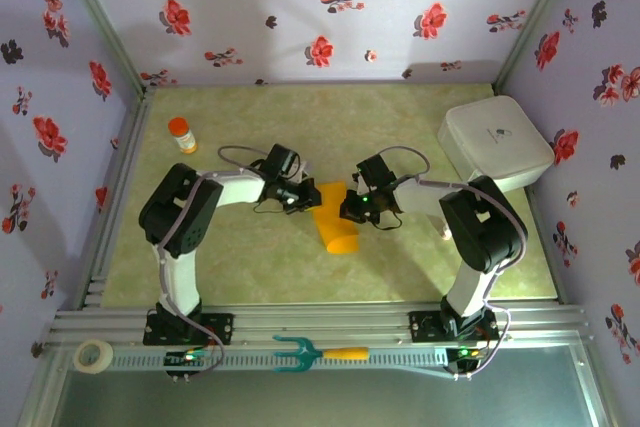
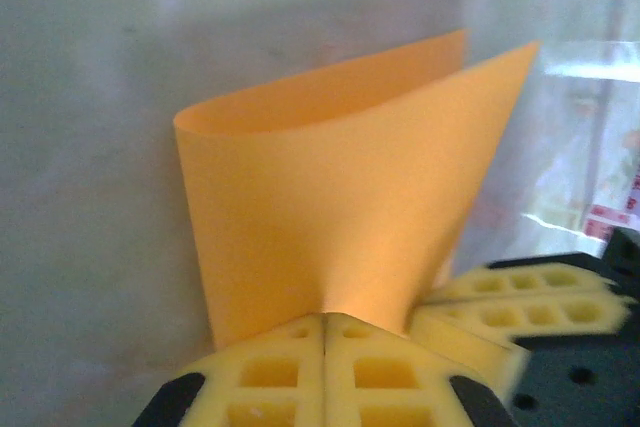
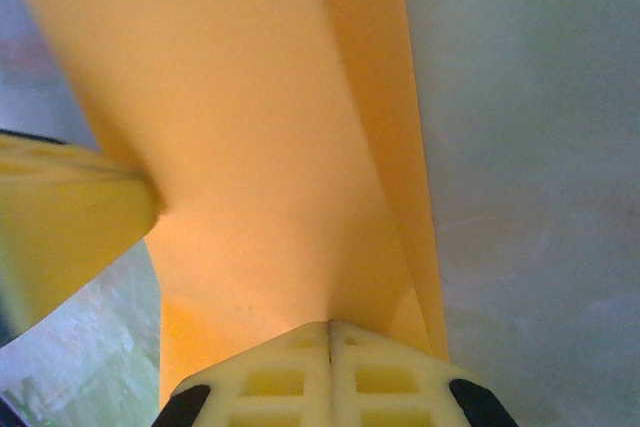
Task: Fold a paper plane with a square sheet of paper (pick it up from the middle)
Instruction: First fold the square sheet of paper in half at the center of the table.
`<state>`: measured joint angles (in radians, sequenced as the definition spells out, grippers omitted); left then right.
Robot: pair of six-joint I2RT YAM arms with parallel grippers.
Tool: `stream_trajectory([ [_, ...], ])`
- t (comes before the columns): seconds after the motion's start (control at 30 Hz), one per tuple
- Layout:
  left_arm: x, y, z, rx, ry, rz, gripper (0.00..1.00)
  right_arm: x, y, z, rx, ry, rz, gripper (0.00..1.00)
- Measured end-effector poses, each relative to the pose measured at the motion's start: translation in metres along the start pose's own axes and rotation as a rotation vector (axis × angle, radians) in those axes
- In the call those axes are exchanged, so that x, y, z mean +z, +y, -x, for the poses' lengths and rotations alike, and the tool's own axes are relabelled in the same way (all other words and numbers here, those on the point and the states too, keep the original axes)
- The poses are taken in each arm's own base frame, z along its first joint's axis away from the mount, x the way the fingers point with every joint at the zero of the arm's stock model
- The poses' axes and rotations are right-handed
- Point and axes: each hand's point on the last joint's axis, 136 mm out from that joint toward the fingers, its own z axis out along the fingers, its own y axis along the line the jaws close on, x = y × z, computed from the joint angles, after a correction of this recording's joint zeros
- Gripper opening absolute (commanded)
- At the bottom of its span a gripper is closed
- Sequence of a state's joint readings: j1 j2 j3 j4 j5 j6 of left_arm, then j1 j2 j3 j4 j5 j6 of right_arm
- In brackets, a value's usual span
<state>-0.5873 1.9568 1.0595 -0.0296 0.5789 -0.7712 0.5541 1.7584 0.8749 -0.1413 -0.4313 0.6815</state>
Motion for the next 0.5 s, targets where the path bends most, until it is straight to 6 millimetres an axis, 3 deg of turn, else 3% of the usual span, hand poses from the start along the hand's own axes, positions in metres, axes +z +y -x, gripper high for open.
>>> stream_trajectory([
  [0.33,-0.002,0.005,0.005,-0.023,0.003,0.019,0.0,0.0,0.001,0.002,-0.004,-0.011,0.008,0.0],
  [0.5,-0.01,-0.001,0.017,-0.015,-0.012,0.036,0.0,0.0,0.001,0.002,-0.004,-0.011,0.008,0.0],
])
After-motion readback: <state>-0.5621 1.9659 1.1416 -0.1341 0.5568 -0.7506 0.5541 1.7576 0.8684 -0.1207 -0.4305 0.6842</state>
